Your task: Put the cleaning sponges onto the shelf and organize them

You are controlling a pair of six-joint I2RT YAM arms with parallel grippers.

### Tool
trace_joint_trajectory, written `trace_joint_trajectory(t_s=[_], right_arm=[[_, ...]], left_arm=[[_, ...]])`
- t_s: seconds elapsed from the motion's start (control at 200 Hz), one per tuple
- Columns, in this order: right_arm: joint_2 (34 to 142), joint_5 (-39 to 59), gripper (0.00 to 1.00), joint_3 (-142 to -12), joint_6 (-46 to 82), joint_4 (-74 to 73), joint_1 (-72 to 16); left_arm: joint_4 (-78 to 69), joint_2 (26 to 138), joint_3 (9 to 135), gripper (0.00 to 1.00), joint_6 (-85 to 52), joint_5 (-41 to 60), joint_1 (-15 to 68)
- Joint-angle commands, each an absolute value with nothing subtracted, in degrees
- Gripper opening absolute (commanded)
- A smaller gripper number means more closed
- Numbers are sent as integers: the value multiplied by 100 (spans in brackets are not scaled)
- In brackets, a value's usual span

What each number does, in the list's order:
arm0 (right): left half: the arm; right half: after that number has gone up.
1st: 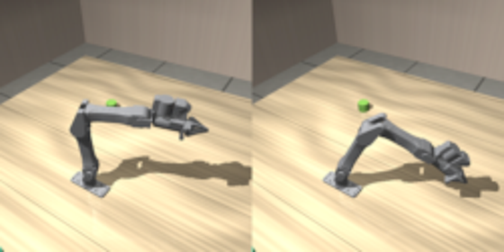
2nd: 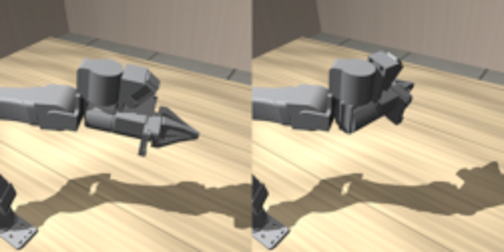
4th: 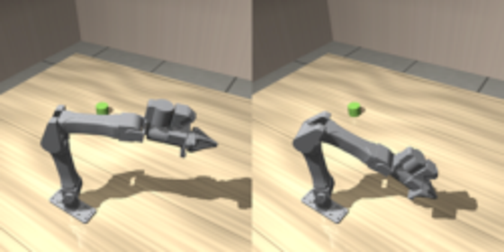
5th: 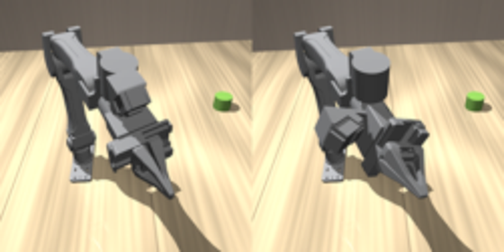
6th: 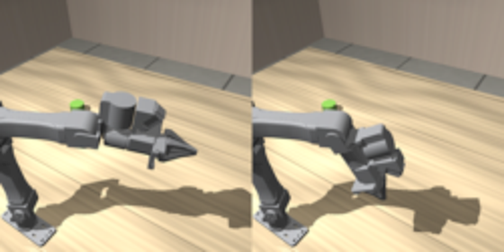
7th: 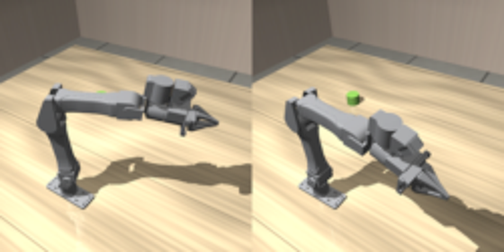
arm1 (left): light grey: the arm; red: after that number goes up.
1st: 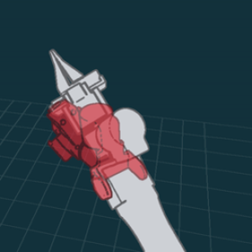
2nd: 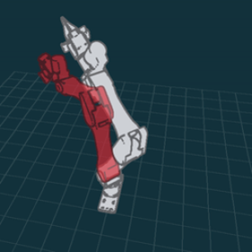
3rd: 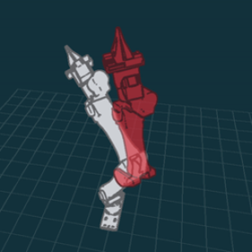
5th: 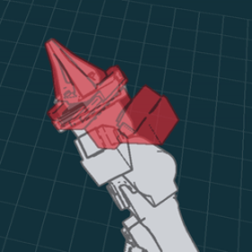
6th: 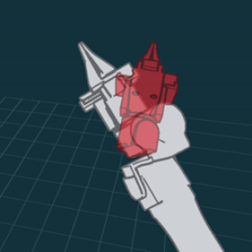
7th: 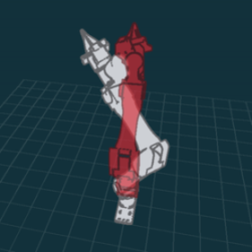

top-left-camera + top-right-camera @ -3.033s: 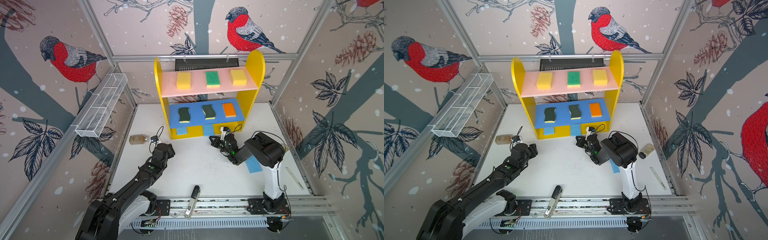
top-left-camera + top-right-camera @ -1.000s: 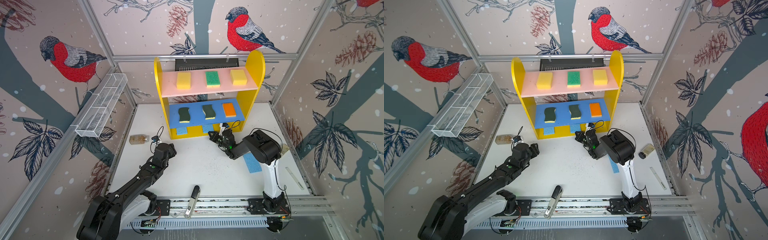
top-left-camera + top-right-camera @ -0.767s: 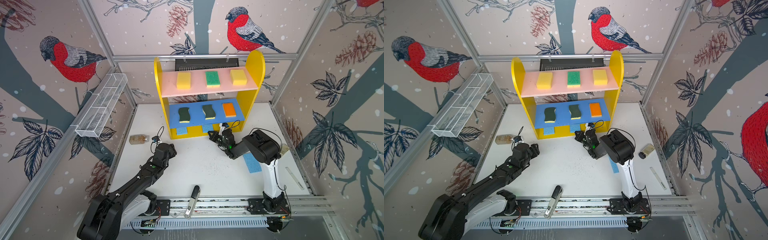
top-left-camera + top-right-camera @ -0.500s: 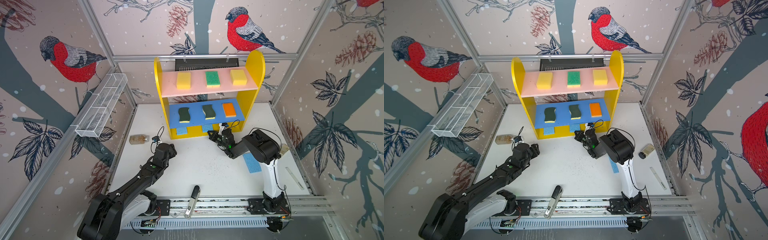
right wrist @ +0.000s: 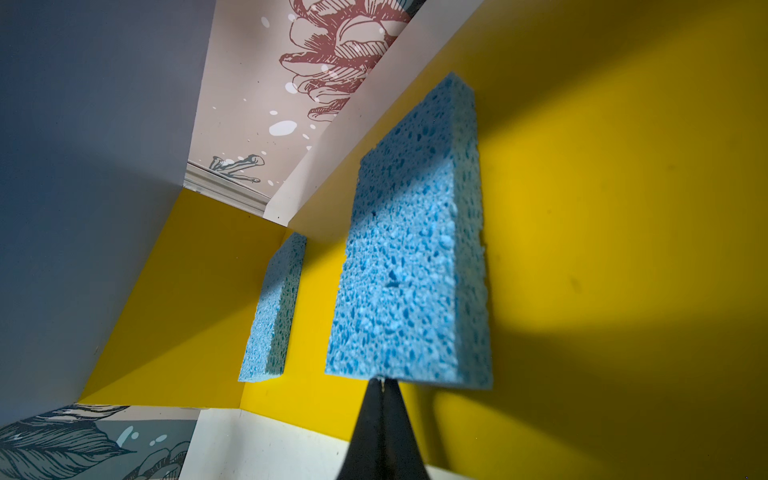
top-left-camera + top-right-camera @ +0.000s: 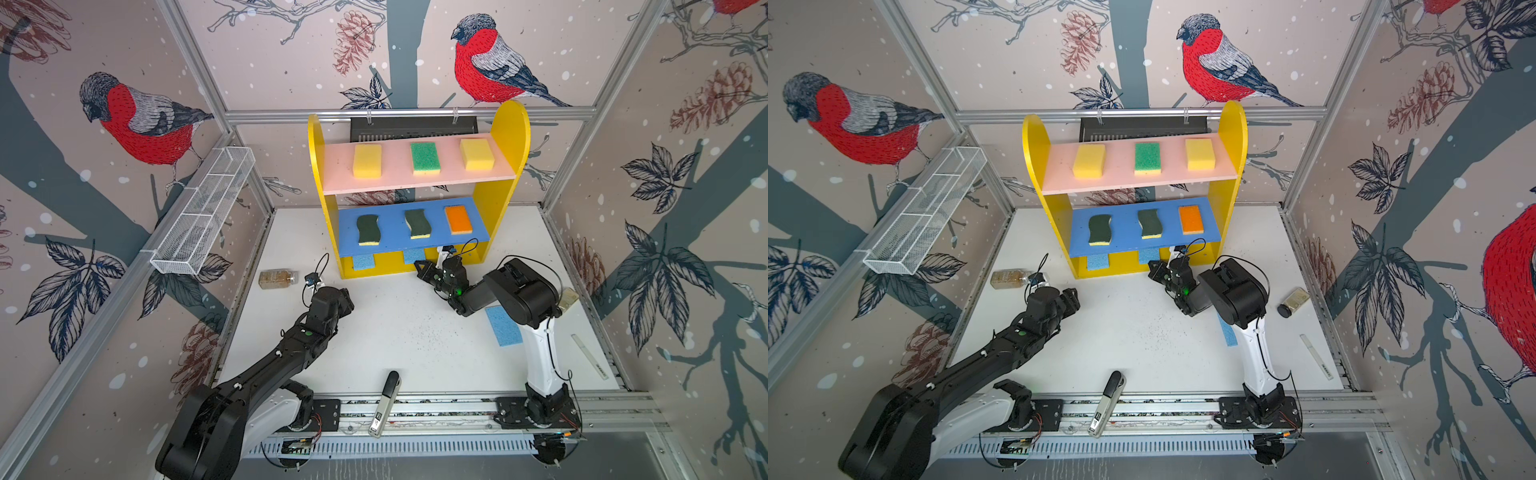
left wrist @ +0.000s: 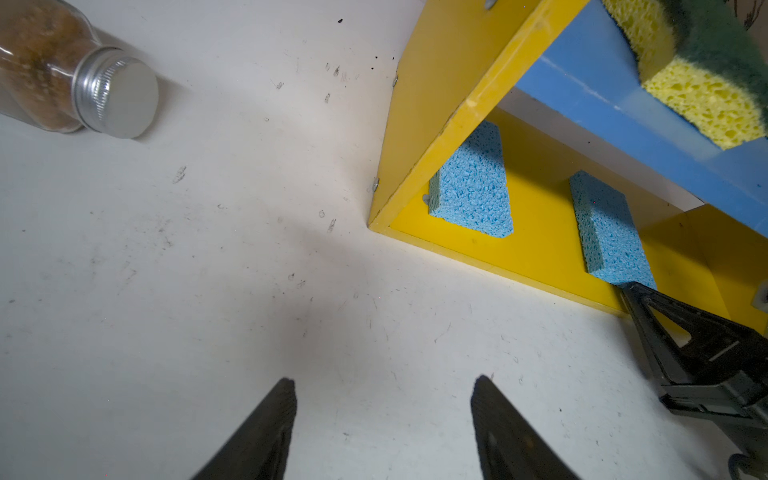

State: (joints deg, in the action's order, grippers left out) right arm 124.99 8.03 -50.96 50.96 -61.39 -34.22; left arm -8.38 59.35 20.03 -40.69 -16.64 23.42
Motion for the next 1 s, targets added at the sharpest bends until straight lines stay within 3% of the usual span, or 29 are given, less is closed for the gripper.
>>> trace_joint_trajectory(t_s=[0.0, 0.996], right_arm=[[12552, 809, 3, -5021, 5096, -5374, -3419], [12524, 745, 3, -4970, 5141, -5309, -3262]], left_arm=[[-1002, 5924, 1996, 68, -4113, -1687, 2355], [-998, 5964, 2057, 68, -4116, -1697, 2364]])
